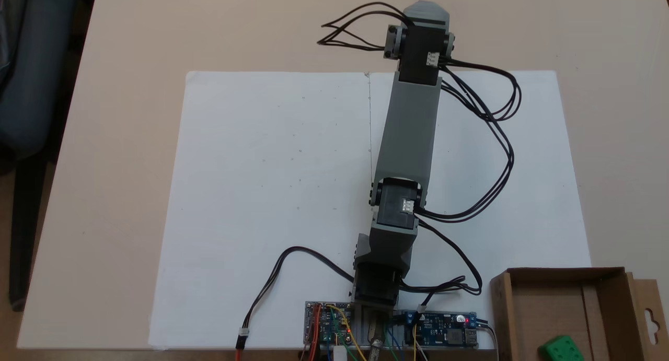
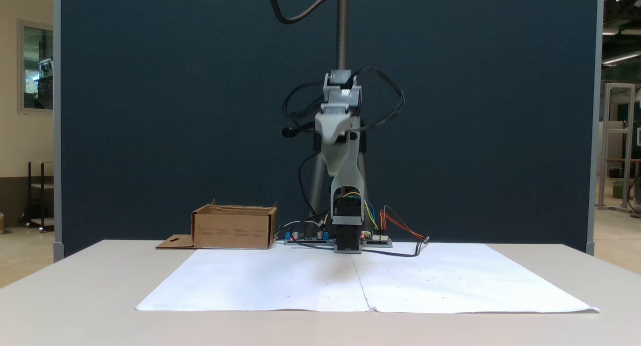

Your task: Grasp a green dice and put it in the bin.

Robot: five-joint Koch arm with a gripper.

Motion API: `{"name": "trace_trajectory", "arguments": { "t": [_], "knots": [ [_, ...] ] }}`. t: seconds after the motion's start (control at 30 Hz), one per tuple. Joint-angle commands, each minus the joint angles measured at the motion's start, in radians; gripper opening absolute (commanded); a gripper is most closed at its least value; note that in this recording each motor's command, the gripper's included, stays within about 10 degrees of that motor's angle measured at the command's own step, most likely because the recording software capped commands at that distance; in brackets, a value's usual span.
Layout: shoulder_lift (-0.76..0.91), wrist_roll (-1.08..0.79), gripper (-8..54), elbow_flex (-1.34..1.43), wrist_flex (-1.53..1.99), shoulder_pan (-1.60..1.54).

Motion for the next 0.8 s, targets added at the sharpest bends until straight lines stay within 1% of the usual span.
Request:
{"name": "trace_trajectory", "arguments": {
  "t": [0.0, 0.33, 0.57, 0.77],
  "knots": [
    [0.078, 0.063, 43.9, 0.067, -0.165, 0.005],
    [0.428, 0.038, 43.9, 0.669, -0.575, -0.057],
    [0.56, 0.021, 43.9, 1.098, -0.859, -0.071],
    [0.657, -0.04, 43.1, 1.327, -1.089, -0.141]
  ]
}}
